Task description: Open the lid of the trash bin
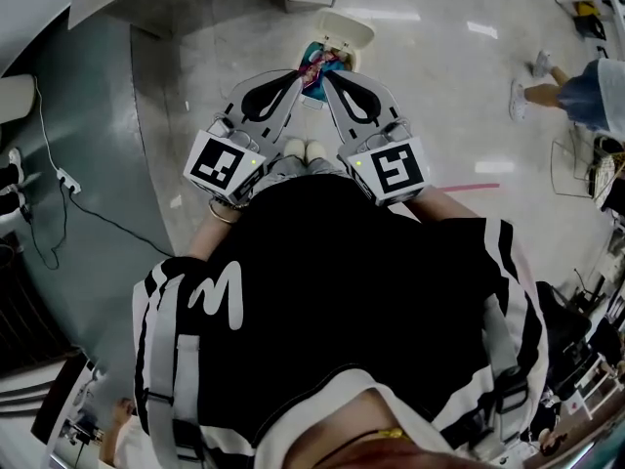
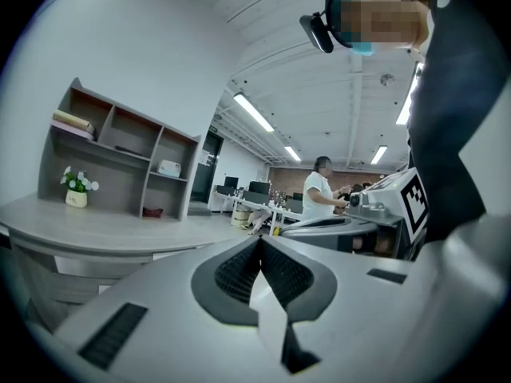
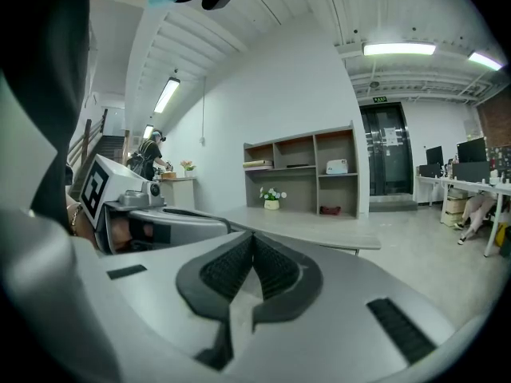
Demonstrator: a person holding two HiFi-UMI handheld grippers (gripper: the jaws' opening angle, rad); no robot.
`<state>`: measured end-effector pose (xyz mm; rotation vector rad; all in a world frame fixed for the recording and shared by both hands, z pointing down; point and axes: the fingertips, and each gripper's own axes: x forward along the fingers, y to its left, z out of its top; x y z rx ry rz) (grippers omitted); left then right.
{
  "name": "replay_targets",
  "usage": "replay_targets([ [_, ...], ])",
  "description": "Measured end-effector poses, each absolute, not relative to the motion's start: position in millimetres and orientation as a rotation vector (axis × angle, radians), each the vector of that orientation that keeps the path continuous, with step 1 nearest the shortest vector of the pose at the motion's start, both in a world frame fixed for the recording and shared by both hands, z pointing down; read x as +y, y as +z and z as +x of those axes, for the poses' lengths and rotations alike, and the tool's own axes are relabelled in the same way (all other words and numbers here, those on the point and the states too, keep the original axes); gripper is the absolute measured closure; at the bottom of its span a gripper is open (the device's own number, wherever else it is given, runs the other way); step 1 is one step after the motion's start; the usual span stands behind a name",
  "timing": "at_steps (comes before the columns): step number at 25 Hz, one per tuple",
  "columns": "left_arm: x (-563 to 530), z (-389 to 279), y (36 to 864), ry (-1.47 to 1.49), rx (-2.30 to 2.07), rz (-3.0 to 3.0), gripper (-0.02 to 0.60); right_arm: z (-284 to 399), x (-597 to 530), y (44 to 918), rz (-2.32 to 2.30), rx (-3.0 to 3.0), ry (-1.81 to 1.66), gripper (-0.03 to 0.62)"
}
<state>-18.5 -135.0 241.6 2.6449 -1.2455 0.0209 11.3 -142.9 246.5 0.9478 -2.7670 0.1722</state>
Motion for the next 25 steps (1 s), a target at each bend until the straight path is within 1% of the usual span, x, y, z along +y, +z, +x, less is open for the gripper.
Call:
replay_targets([
  [9, -133.8, -30.5, 236.6, -0.006, -1.315, 2.635, 0.580, 22.1, -150.1, 242.5, 1.044, -2.787, 0.216, 0.585],
  [25, -111.1, -14.4, 230.0, -0.033, -1.315, 2.670, 0.580, 37.2, -127.3, 234.8, 1.048, -2.860, 0.248, 0.585],
])
